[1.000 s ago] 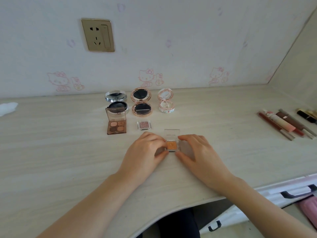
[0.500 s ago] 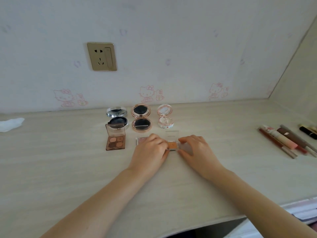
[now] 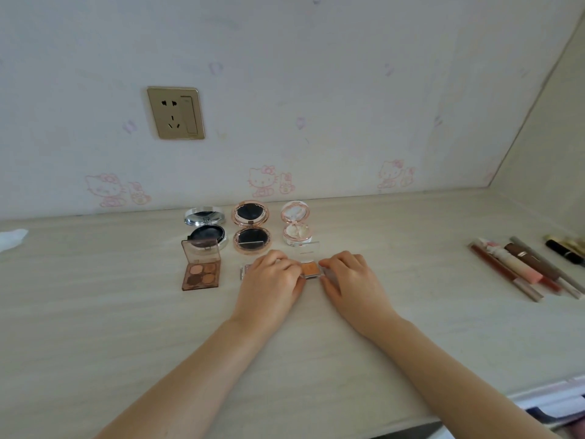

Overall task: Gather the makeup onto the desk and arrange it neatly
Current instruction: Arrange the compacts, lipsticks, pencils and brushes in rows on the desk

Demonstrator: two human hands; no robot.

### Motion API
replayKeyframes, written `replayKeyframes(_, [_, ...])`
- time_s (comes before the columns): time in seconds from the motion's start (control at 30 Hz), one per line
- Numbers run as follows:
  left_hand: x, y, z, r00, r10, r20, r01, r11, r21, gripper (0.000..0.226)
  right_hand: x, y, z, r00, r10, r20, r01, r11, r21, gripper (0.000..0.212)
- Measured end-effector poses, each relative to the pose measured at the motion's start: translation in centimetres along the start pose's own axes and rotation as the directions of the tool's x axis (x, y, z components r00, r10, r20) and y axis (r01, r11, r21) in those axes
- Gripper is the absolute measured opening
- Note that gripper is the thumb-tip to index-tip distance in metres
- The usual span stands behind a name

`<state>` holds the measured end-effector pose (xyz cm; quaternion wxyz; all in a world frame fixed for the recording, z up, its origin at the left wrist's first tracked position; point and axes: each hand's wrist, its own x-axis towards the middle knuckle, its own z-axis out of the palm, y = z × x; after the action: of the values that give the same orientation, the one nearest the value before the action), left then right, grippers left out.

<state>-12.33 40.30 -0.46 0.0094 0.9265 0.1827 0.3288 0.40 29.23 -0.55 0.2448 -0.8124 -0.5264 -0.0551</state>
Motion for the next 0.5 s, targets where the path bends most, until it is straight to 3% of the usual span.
replayKeyframes(0.5, [-0.13, -0.31, 0.14, 0.995, -0.091, 0.040, 0.093, 0.995, -0.046, 0.006, -0.08, 0.17, 0.36, 1.000, -0.017, 0.018, 0.018, 0.999, -0.033, 0.032])
